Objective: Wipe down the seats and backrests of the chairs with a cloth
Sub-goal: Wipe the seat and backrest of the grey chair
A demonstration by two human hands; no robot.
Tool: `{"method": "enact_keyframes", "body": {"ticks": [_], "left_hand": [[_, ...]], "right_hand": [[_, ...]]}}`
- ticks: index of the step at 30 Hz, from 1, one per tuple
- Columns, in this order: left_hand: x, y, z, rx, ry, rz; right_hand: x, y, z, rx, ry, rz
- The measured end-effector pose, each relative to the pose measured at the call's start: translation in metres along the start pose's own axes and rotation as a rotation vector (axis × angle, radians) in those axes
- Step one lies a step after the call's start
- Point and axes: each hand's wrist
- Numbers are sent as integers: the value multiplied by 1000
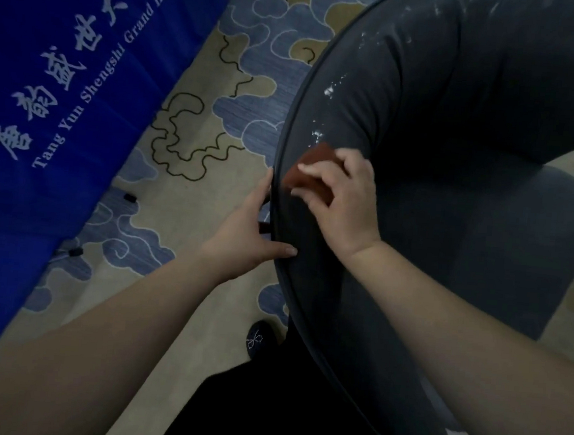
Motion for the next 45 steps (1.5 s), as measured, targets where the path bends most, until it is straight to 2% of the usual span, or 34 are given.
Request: {"method": "enact_keyframes", "body": {"ticks": [3, 7, 10, 14, 21, 26, 28, 33, 38, 41, 45], "left_hand": [[1, 2, 2, -3, -32, 23], [-2, 9, 7, 4, -28, 6], [-4, 17, 8, -10, -17, 10], [-12, 32, 11, 7, -14, -14], [-28, 50, 12, 25, 10, -110], [-36, 63, 13, 18, 12, -135], [-40, 69, 15, 30, 1, -163], [-51, 87, 21, 50, -16, -230], [-60, 104, 26, 87, 38, -296], [-66, 113, 31, 85, 44, -337], [-72, 121, 35, 92, 75, -399]], "right_hand": [[0, -1, 4, 38, 47, 14], [-8, -47, 7, -26, 72, -41], [-5, -24, 3, -35, 30, -41], [4, 27, -3, 12, 2, 45], [-1, -15, 1, -58, 0, -4], [10, 49, -10, 62, -44, 125], [11, 50, -10, 105, -26, 146], [10, 11, -12, 56, -33, 73], [13, 64, -17, 218, -38, 147], [15, 43, -20, 257, -36, 182], [16, 27, -24, 246, -60, 124]]}}
Point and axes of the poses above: each hand's wrist, its own y-axis towards the middle knuckle, its own x-axis out of the palm, z = x × y, and after that the axes turned 9 degrees about x, right-handed
